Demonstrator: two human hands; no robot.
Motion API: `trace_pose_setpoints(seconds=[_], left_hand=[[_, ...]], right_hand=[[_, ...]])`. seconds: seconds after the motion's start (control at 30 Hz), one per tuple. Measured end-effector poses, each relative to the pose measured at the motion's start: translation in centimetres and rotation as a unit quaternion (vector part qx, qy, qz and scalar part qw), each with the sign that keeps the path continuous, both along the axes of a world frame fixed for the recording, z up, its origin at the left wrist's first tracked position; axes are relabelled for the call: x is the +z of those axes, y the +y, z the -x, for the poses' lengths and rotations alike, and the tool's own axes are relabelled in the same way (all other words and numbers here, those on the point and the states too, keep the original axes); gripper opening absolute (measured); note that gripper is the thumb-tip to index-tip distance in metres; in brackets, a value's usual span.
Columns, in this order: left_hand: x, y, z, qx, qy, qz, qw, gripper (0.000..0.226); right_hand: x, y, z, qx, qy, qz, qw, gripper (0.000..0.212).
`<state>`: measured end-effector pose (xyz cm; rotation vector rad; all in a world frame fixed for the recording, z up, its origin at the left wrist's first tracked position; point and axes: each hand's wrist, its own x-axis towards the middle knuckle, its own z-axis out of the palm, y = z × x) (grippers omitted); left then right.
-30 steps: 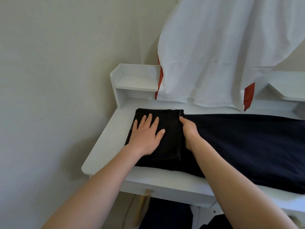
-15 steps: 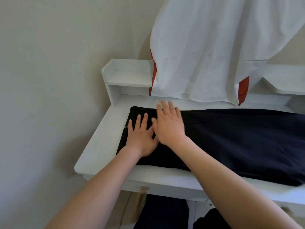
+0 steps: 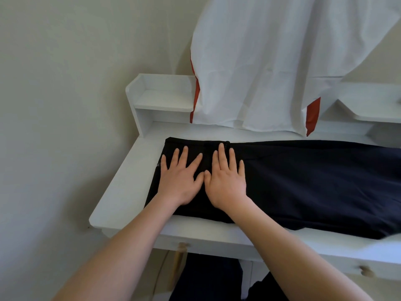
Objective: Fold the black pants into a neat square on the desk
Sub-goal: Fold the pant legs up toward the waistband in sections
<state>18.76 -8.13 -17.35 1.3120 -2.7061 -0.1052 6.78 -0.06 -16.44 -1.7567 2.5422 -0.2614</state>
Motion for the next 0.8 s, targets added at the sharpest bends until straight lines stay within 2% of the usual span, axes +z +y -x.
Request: trace_pose_setpoints(seconds=[0.1, 0.2, 0.27, 0.33, 0.47, 0.63, 0.8], left_hand=[[0.9, 0.4, -0.1, 0.040, 0.096, 0.028, 0.994, 0.052], [1.9, 0.6, -0.8, 0.186, 0.174, 0.060, 0.965, 0.044], [2.7, 0.4, -1.5, 0.267, 0.196, -0.006, 0.943, 0.051], [3.2, -0.3, -1.8, 0.303, 0.204, -0.085, 0.927, 0.054], [3.4, -1.6, -2.2, 0.310, 0.202, -0.128, 0.920, 0.045], [2.6, -2.1, -3.5, 0.292, 0.228, -0.076, 0.926, 0.034], [2.6, -3.7, -6.7, 0.299, 0.210, -0.035, 0.930, 0.034]], right_hand=[[0.1, 1.2, -0.5, -0.013, -0.040, -0.025, 0.999, 0.072], [0.2, 1.5, -0.6, -0.017, -0.054, -0.024, 0.998, 0.074], [0.1, 1.3, -0.7, -0.018, -0.061, -0.019, 0.998, 0.074], [0.0, 1.1, -0.7, -0.014, -0.064, -0.017, 0.998, 0.074], [-0.2, 0.9, -0.7, -0.014, -0.063, -0.016, 0.998, 0.076], [0.0, 0.0, -1.9, -0.005, -0.071, -0.026, 0.997, 0.077], [0.4, -1.7, -5.1, 0.017, -0.078, -0.045, 0.996, 0.078]])
